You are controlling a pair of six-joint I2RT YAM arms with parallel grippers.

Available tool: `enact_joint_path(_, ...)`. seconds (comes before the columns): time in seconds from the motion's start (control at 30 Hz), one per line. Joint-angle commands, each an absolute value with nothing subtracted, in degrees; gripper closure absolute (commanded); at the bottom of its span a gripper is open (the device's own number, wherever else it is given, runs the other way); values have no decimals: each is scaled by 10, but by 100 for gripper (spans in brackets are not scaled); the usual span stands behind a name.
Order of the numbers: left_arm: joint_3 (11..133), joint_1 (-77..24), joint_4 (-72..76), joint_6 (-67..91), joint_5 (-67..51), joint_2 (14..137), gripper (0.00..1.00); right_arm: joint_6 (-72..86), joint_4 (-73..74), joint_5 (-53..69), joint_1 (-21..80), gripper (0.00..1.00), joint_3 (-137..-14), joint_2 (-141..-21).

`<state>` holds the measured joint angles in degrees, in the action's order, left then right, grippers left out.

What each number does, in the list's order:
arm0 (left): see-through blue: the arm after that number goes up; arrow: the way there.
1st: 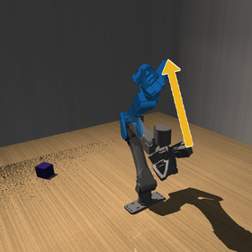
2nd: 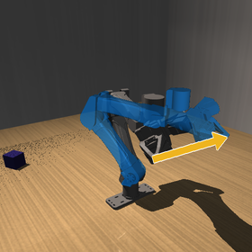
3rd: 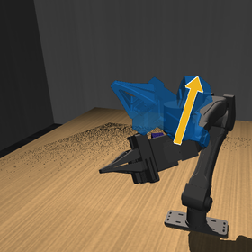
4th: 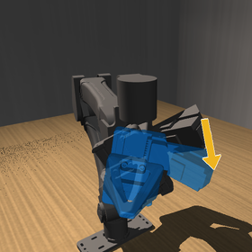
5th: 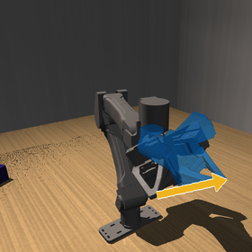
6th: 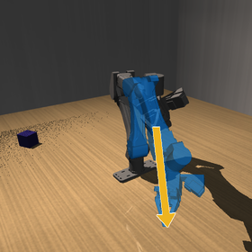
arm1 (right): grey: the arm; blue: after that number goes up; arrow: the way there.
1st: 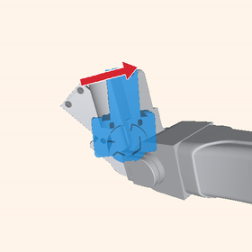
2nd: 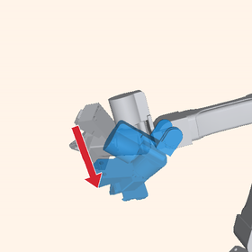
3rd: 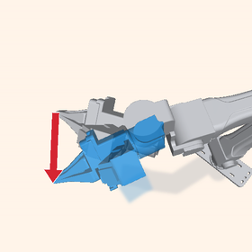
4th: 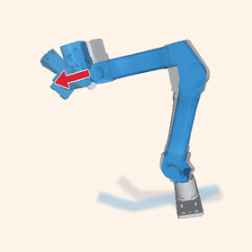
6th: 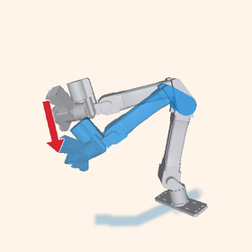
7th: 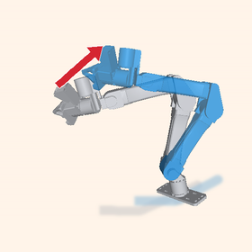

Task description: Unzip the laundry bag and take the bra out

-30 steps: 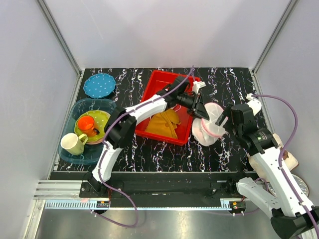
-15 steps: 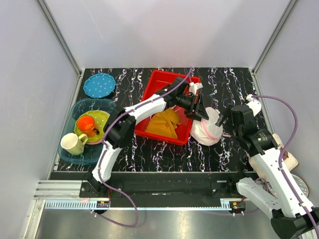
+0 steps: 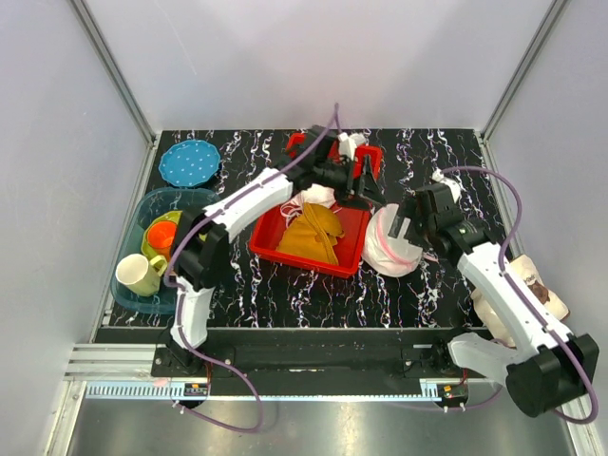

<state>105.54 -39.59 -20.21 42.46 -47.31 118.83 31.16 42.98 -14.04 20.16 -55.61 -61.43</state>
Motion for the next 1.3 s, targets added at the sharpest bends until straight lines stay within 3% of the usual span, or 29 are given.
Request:
enact_joint_path(0.0,1038,-351,-202,433,-481,1104,21,285,367,-91,200,4,-618,-662)
enact_joint_path(0.27,867,-270,-113,497,-478,1015,21,251,352,-148,221,0,-662,-779)
enact_joint_path(0.63,831,-265,-93,503,-482,1007,22,228,330,-183,221,0,-668,-828)
enact_joint_path(1.27,867,-265,-142,470,-476,1027,23,241,347,-259,220,37,-582,-701)
